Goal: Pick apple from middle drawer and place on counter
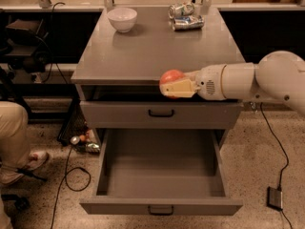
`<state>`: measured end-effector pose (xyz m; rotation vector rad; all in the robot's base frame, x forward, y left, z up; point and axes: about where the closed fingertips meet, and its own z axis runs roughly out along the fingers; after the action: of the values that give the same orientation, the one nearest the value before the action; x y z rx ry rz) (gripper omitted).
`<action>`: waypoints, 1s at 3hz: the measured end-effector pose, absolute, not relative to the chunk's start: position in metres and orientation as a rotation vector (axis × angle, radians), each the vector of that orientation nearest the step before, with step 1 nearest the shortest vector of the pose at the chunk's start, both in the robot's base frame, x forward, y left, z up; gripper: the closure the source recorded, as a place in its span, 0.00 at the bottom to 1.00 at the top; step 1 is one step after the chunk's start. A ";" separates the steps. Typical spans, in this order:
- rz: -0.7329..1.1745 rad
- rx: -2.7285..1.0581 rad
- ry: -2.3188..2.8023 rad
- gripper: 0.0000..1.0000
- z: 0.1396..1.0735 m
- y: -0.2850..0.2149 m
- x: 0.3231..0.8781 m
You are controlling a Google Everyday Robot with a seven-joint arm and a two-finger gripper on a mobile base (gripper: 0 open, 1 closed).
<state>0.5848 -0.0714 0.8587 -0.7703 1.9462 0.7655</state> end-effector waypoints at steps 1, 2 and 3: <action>0.691 -0.798 1.872 1.00 0.887 -0.080 0.619; 0.657 -0.808 1.804 1.00 0.907 -0.078 0.660; 0.621 -0.828 1.782 1.00 0.911 -0.065 0.695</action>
Offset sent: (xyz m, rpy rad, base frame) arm 0.1308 -0.0018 0.0737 0.0005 -0.2654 -0.0124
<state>0.6953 -0.0655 0.9109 -0.8279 1.7818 0.6206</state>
